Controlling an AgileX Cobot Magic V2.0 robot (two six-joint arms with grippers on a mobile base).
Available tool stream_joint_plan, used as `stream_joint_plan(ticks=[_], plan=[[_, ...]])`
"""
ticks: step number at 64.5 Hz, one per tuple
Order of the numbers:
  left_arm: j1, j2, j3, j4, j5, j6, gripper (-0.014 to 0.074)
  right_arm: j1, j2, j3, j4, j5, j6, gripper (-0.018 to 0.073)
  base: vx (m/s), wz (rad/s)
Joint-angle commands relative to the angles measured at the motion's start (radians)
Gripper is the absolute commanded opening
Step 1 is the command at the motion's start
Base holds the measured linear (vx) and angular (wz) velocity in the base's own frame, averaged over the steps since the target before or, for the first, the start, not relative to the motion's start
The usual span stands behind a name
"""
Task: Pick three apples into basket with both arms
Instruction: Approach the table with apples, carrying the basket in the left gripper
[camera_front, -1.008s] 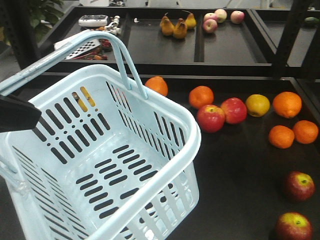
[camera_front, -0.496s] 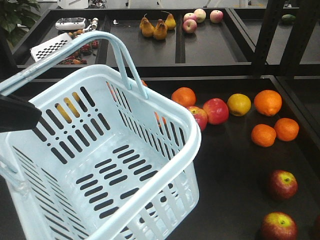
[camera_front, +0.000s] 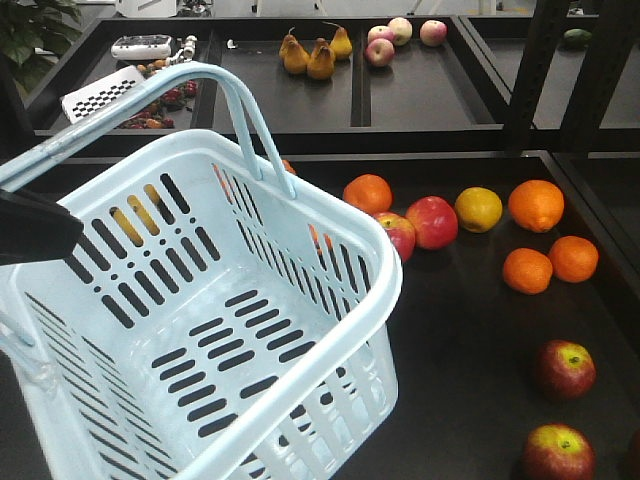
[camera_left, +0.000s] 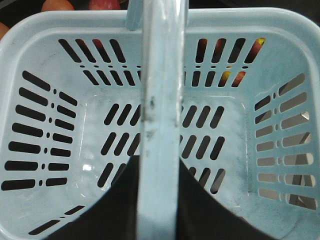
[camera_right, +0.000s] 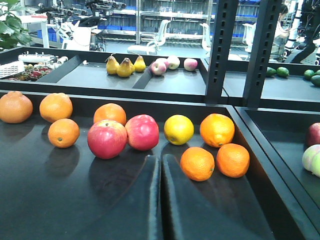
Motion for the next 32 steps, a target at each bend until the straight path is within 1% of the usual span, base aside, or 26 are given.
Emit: stream_joint_plan(ticks=[1,32], plan=[[-0.002,-0.014,-0.029,-0.043,-0.05,-0.005,-0.0006,0.0,-0.013,0.013,0.0,-0.078,-0.006,-0.0004,0.0,0.0],[-0.002,-0.014,-0.029,-0.043,-0.05,-0.003,-0.0006,0.0,-0.013,0.013,0.0,-0.078,-0.006,-0.0004,0.0,0.0]])
